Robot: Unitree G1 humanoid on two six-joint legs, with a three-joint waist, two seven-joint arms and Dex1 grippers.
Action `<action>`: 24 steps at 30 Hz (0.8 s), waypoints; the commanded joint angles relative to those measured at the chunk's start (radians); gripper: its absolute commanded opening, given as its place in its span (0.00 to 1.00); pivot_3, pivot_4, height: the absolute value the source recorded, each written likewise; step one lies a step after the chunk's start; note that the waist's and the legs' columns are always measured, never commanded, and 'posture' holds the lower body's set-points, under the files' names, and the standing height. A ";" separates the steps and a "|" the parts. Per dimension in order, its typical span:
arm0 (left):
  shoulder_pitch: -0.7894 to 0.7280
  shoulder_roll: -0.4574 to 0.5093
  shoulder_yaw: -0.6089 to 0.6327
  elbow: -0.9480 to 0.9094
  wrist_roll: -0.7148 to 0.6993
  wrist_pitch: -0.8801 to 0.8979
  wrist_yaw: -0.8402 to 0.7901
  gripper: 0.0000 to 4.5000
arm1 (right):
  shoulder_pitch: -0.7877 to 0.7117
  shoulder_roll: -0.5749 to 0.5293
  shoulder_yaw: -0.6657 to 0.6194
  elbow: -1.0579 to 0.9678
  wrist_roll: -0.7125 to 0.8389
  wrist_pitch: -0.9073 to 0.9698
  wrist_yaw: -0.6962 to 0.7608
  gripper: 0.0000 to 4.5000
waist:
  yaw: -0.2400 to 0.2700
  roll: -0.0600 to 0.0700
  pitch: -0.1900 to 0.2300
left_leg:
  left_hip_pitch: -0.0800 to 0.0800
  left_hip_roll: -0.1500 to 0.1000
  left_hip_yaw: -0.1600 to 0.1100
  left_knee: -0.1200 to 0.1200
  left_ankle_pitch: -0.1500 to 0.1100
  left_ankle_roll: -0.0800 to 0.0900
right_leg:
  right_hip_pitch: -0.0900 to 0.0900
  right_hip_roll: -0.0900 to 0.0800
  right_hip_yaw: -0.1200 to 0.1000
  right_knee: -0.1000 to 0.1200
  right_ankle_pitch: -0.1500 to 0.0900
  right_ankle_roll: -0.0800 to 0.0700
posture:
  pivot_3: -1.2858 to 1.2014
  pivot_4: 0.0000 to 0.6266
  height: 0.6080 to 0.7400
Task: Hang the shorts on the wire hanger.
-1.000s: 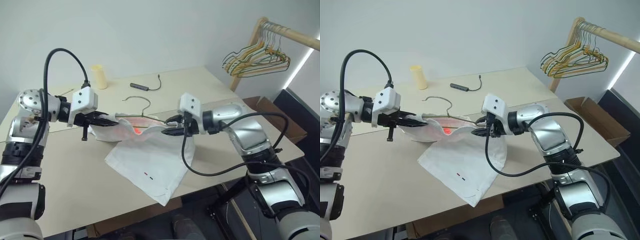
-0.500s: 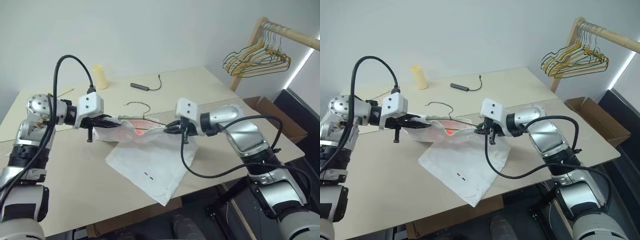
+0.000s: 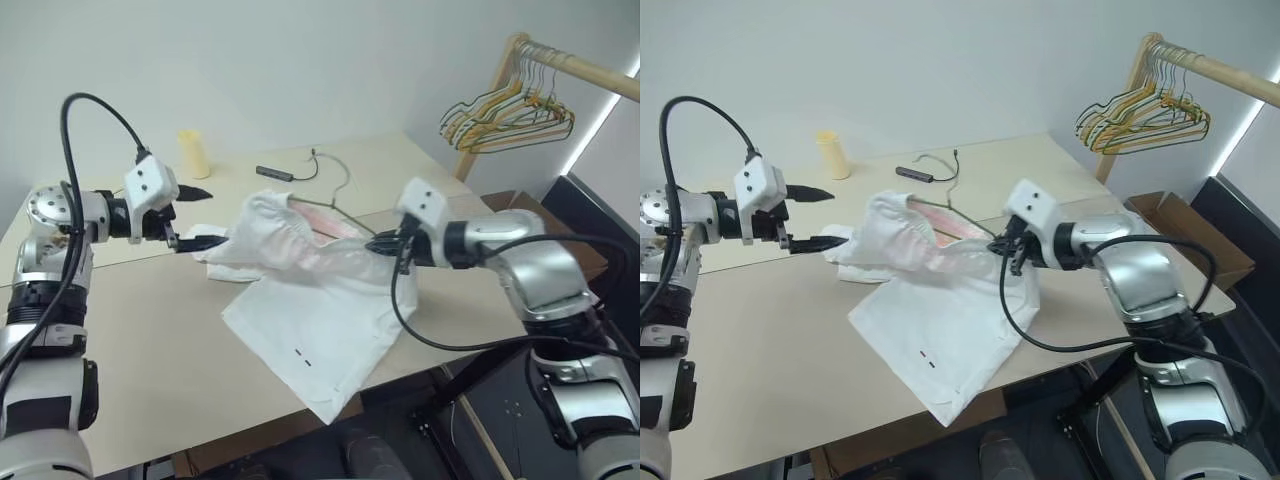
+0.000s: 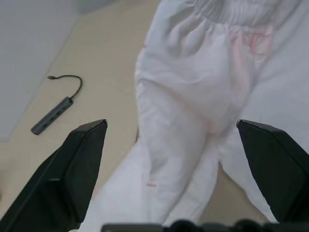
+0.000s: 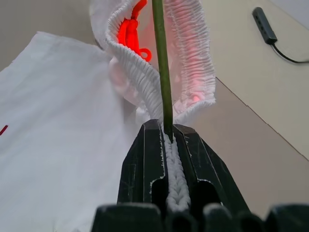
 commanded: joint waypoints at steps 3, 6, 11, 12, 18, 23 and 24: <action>-0.017 -0.115 0.114 -0.099 -0.143 0.081 0.122 1.00 | 0.001 -0.058 -0.144 -0.115 0.023 0.281 -0.145 0.02 | -0.010 0.000 0.000 | -0.001 -0.002 0.000 0.001 0.000 0.000 | 0.000 -0.005 -0.001 0.000 0.000 0.002 | 0.37 0.00 1.00; 0.014 -0.166 0.149 -0.185 -0.225 0.139 0.138 1.00 | -0.003 -0.045 -0.214 -0.137 0.027 0.415 -0.230 0.02 | -0.030 0.000 0.000 | -0.006 -0.004 -0.001 0.003 0.000 0.001 | -0.003 -0.008 -0.001 0.000 0.000 0.004 | 0.36 0.00 1.00; 0.079 -0.230 0.201 -0.358 -0.417 0.262 0.106 1.00 | -0.057 -0.040 -0.246 -0.059 -0.036 0.628 -0.395 0.02 | -0.084 0.001 -0.001 | -0.013 -0.005 -0.001 0.008 0.000 0.001 | -0.009 -0.009 0.000 0.003 0.002 0.006 | 0.35 0.00 1.00; 0.090 -0.239 0.205 -0.383 -0.440 0.276 0.107 1.00 | -0.075 -0.038 -0.241 -0.026 -0.068 0.652 -0.448 0.02 | -0.094 0.001 -0.001 | -0.015 -0.006 -0.001 0.010 0.000 0.001 | -0.011 -0.010 0.001 0.007 0.002 0.006 | 0.35 0.00 1.00; 0.130 -0.238 0.175 -0.434 -0.435 0.288 0.119 1.00 | -0.170 0.022 -0.355 0.149 -0.189 0.683 -0.680 0.02 | -0.148 0.002 -0.001 | -0.013 -0.013 0.000 0.012 0.003 0.005 | -0.011 -0.012 0.006 0.014 0.002 0.009 | 0.35 0.00 1.00; 0.135 -0.232 0.180 -0.453 -0.449 0.303 0.125 1.00 | -0.240 0.076 -0.452 0.226 -0.250 0.640 -0.816 0.02 | -0.192 0.002 -0.001 | -0.009 -0.014 0.002 0.012 0.003 0.006 | -0.001 -0.012 0.009 0.013 0.001 0.012 | 0.35 0.00 1.00; 0.138 -0.230 0.179 -0.458 -0.448 0.308 0.130 1.00 | -0.247 0.081 -0.455 0.232 -0.258 0.630 -0.834 0.02 | -0.198 0.002 -0.001 | -0.008 -0.014 0.002 0.012 0.003 0.006 | 0.002 -0.012 0.009 0.012 0.000 0.013 | 0.35 0.00 1.00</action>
